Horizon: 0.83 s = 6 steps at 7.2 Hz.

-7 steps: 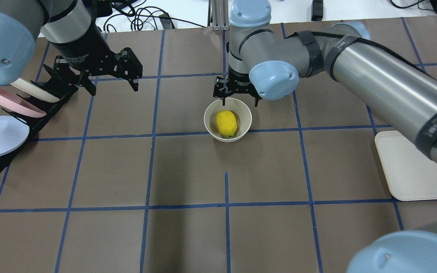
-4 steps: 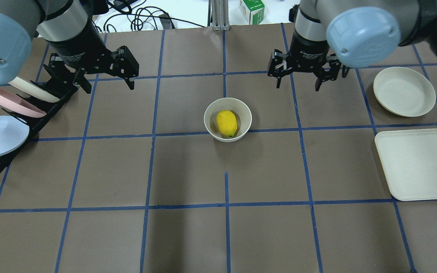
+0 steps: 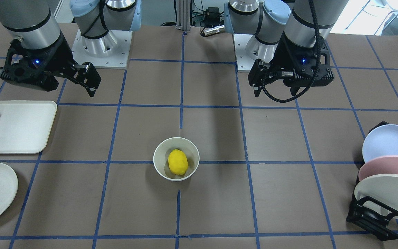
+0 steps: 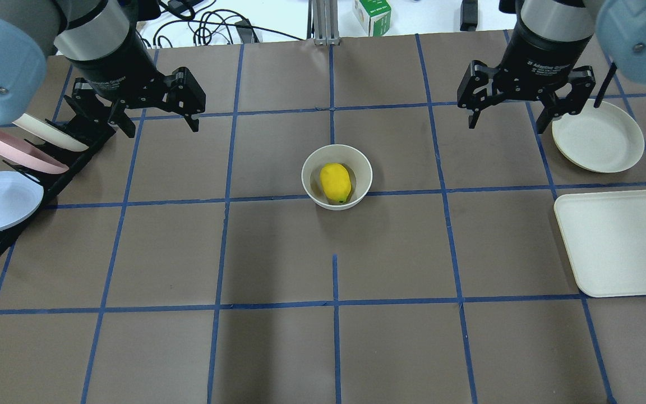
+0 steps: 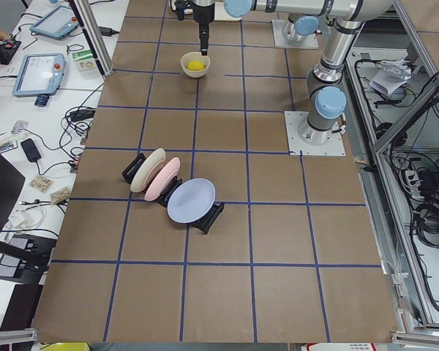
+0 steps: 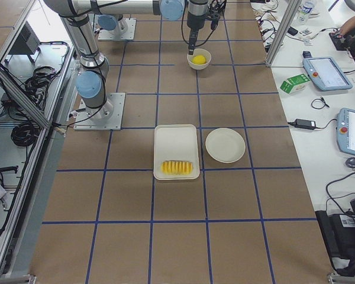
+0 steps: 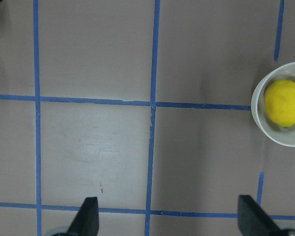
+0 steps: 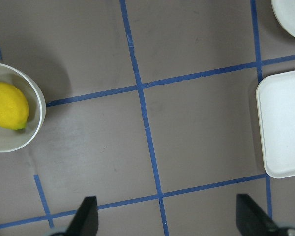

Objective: Place bowl and put lemon in it

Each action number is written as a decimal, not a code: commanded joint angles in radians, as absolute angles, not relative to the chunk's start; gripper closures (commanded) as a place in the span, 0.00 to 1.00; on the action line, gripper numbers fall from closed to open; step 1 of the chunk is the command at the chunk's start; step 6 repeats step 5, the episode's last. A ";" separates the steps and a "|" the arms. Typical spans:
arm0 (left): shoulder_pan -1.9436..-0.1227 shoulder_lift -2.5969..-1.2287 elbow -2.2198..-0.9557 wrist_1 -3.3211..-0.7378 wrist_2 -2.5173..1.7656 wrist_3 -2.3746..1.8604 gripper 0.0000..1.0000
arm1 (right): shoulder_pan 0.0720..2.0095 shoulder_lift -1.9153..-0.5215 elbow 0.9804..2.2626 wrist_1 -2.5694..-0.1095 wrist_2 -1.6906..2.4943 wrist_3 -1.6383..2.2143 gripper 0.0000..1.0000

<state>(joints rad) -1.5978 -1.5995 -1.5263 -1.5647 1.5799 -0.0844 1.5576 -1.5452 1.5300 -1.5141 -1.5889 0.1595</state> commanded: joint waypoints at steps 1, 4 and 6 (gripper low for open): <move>-1.598 -1.598 -1.526 -1.565 1.580 -0.084 0.00 | 1.554 -1.563 1.534 -1.511 -1.533 0.102 0.00; -1.598 -1.603 -1.534 -1.565 1.583 -0.086 0.00 | 1.551 -1.568 1.534 -1.511 -1.537 0.095 0.00; -1.598 -1.597 -1.532 -1.565 1.582 -0.084 0.00 | 1.549 -1.568 1.534 -1.506 -1.542 0.095 0.00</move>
